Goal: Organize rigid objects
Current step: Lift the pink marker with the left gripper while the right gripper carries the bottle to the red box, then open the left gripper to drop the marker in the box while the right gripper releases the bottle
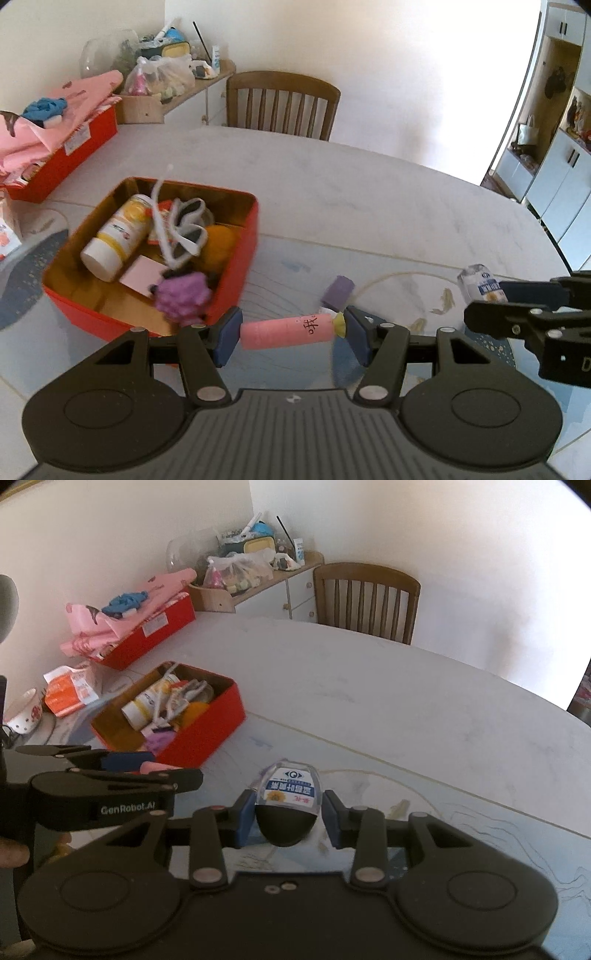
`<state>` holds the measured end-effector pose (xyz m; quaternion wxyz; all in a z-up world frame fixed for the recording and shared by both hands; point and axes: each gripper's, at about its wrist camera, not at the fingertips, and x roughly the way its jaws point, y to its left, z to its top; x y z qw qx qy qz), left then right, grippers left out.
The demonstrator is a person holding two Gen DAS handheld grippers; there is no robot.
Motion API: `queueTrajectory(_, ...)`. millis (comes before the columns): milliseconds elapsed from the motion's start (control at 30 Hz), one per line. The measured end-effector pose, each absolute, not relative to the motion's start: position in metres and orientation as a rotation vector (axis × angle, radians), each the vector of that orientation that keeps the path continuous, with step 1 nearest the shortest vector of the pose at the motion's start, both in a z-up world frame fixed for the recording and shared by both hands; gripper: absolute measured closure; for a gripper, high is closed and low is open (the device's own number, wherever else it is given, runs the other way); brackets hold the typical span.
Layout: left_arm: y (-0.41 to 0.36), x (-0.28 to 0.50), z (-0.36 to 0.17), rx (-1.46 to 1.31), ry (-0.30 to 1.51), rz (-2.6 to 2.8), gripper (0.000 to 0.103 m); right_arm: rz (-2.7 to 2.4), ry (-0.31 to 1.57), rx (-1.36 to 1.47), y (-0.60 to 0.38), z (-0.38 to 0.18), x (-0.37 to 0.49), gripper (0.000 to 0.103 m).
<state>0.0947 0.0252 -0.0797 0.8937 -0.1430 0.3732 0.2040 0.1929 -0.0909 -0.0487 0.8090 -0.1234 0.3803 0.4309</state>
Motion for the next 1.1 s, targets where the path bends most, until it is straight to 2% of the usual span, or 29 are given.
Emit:
queueTrajectory(600,0.126,0.055,-0.054,-0.299,0.727,0.422,0.043,0.96,0.778,-0.276,-0.008,-0.027,0.138,0.065)
queueTrajectory(1100,0.215,0.073,-0.062,-0.306,0.765,0.378,0.043,0.95,0.862,-0.301,0.069,-0.054,0.124,0.065)
